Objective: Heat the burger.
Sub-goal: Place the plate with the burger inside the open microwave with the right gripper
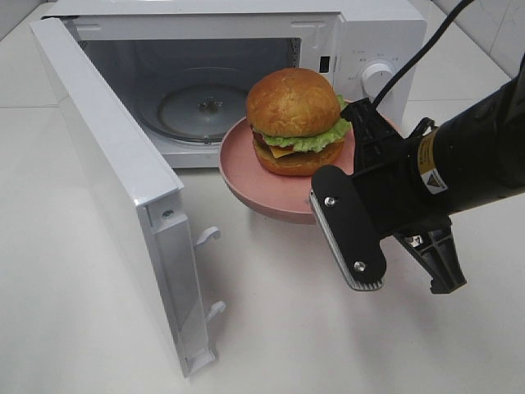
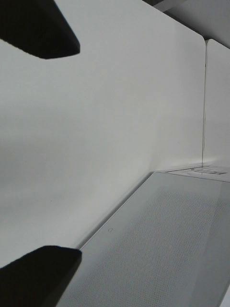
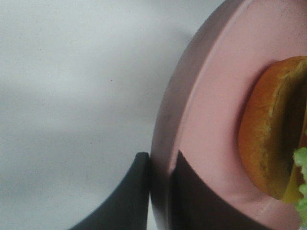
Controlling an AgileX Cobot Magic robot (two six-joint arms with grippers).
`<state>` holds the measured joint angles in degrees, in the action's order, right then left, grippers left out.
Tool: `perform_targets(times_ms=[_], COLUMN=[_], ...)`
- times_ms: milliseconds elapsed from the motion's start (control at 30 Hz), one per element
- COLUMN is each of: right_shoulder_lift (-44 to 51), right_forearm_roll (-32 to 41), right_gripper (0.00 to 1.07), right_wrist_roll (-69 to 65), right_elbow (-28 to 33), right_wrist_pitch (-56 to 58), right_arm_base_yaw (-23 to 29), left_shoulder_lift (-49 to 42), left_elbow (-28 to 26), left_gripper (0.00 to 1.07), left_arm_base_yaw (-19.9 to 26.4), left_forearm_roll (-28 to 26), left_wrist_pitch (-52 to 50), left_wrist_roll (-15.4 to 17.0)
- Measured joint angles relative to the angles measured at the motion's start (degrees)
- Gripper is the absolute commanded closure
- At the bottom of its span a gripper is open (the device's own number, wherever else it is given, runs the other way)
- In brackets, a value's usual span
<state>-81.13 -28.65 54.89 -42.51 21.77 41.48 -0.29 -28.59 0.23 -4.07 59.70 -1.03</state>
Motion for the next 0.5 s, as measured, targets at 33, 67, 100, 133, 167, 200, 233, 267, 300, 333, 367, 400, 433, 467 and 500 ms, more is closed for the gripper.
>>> perform_targets(times_ms=[33, 67, 100, 133, 167, 200, 233, 267, 300, 333, 367, 400, 433, 467, 500], right_shoulder_lift=[0.00, 0.00, 0.00, 0.00, 0.00, 0.00, 0.00, -0.06, -0.11, -0.11, -0.46, -0.46, -0.69, -1.32, -1.32], right_forearm_roll=[2.69, 2.69, 5.39, 6.47, 6.47, 9.57, 9.57, 13.69, 15.87, 15.87, 19.54, 19.54, 21.26, 23.84, 23.84], right_gripper=[1.01, 1.01, 1.01, 1.01, 1.01, 1.01, 1.01, 1.01, 1.01, 1.01, 1.01, 1.01, 1.00, 1.00, 1.00], right_wrist_roll=[3.27, 3.27, 7.33, 9.17, 9.17, 14.21, 14.21, 19.31, 21.26, 21.26, 25.44, 25.44, 27.56, 30.77, 30.77], right_elbow=[0.00, 0.00, 0.00, 0.00, 0.00, 0.00, 0.00, 0.00, 0.00, 0.00, 0.00, 0.00, 0.00, 0.00, 0.00], right_wrist_pitch=[-0.46, -0.46, -1.15, -1.38, -1.38, -1.95, -1.95, -2.64, -3.04, -3.04, -3.61, -3.61, -3.90, -4.53, -4.53], right_arm_base_yaw=[-0.74, -0.74, -1.03, -1.09, -1.09, -1.15, -1.15, -1.15, -1.15, -1.15, -1.15, -1.15, -1.15, -1.15, -1.15], left_shoulder_lift=[0.00, 0.00, 0.00, 0.00, 0.00, 0.00, 0.00, 0.00, 0.00, 0.00, 0.00, 0.00, 0.00, 0.00, 0.00], left_elbow=[0.00, 0.00, 0.00, 0.00, 0.00, 0.00, 0.00, 0.00, 0.00, 0.00, 0.00, 0.00, 0.00, 0.00, 0.00], left_gripper=[0.08, 0.08, 0.08, 0.08, 0.08, 0.08, 0.08, 0.08, 0.08, 0.08, 0.08, 0.08, 0.08, 0.08, 0.08], left_arm_base_yaw=[0.00, 0.00, 0.00, 0.00, 0.00, 0.00, 0.00, 0.00, 0.00, 0.00, 0.00, 0.00, 0.00, 0.00, 0.00], left_forearm_roll=[0.00, 0.00, 0.00, 0.00, 0.00, 0.00, 0.00, 0.00, 0.00, 0.00, 0.00, 0.00, 0.00, 0.00, 0.00], left_wrist_pitch=[0.00, 0.00, 0.00, 0.00, 0.00, 0.00, 0.00, 0.00, 0.00, 0.00, 0.00, 0.00, 0.00, 0.00, 0.00], left_wrist_roll=[0.00, 0.00, 0.00, 0.00, 0.00, 0.00, 0.00, 0.00, 0.00, 0.00, 0.00, 0.00, 0.00, 0.00, 0.00])
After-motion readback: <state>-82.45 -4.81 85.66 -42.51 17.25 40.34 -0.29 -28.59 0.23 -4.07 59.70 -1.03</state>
